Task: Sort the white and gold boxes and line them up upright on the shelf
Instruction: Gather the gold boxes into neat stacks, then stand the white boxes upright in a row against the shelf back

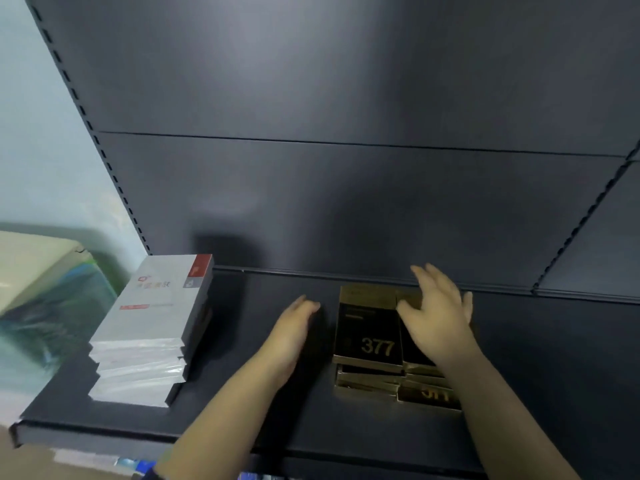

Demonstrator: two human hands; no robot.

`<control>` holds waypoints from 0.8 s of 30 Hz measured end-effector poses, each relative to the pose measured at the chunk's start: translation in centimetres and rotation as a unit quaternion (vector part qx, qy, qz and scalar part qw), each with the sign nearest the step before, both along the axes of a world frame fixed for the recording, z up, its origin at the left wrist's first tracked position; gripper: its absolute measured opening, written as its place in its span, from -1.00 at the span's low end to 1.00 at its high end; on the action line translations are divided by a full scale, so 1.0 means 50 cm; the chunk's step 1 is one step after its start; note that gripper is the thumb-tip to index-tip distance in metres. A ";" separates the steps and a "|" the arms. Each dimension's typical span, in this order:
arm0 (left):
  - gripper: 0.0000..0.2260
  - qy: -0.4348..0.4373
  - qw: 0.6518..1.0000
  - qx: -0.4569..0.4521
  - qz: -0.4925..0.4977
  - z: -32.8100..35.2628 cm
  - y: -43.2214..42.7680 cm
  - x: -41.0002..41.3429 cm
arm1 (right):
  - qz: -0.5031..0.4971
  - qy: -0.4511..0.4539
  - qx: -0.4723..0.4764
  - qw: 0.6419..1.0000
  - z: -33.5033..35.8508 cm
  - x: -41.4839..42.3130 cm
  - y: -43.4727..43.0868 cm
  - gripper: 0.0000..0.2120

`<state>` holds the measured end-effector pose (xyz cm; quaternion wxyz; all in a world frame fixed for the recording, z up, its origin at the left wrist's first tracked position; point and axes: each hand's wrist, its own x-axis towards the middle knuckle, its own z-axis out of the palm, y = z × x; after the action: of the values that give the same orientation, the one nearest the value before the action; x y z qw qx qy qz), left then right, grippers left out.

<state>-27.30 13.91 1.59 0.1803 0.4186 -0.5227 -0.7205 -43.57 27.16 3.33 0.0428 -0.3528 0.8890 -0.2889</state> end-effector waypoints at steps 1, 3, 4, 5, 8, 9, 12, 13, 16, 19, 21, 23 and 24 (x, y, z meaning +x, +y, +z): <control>-0.59 -0.008 0.999 -0.041 0.010 0.020 -0.019 0.014 | 0.029 -0.001 -0.013 0.999 0.011 0.021 -0.023 -0.43; -0.69 -0.013 0.994 -0.107 -0.006 0.066 -0.057 0.057 | 0.094 -0.034 -0.053 0.994 0.029 0.071 -0.066 -0.51; -0.74 -0.018 0.990 -0.137 -0.024 0.091 -0.076 0.086 | 0.126 -0.060 -0.072 0.988 0.035 0.098 -0.086 -0.55; -0.78 -0.021 0.985 -0.168 -0.036 0.115 -0.095 0.121 | 0.156 -0.087 -0.087 0.980 0.036 0.126 -0.104 -0.59; -0.81 -0.006 0.965 -0.258 0.051 0.172 -0.171 0.243 | 0.213 -0.199 -0.095 0.952 0.021 0.206 -0.158 -0.66; -0.83 -0.006 0.953 -0.282 0.108 0.178 -0.200 0.287 | 0.220 -0.250 -0.092 0.938 0.015 0.229 -0.178 -0.66; -0.84 -0.062 0.919 -0.297 0.251 0.148 -0.270 0.398 | 0.210 -0.455 -0.093 0.860 0.001 0.286 -0.242 -0.58; -0.81 -0.072 0.930 -0.253 0.257 0.123 -0.285 0.425 | 0.202 -0.522 -0.084 0.824 -0.002 0.303 -0.261 -0.54; -0.64 -0.063 0.989 -0.033 0.132 0.021 -0.303 0.475 | 0.165 -0.618 -0.039 0.768 -0.014 0.343 -0.312 -0.46; -0.45 -0.041 0.998 0.010 0.049 -0.038 -0.297 0.472 | 0.137 -0.658 -0.013 0.741 -0.026 0.371 -0.350 -0.36; -0.42 -0.061 0.993 -0.008 0.098 -0.047 -0.293 0.458 | 0.132 -0.681 -0.008 0.720 -0.028 0.380 -0.365 -0.35; -0.49 -0.071 0.992 -0.020 0.106 -0.049 -0.288 0.445 | 0.144 -0.705 -0.016 0.694 -0.032 0.384 -0.376 -0.47; -0.51 -0.074 0.992 -0.022 0.095 -0.051 -0.284 0.440 | 0.154 -0.711 -0.023 0.685 -0.034 0.385 -0.378 -0.51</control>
<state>-5.31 -0.30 -0.95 0.2177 0.5148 -0.5079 -0.6554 -24.32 8.24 1.63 0.6981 -0.1743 0.5180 -0.4626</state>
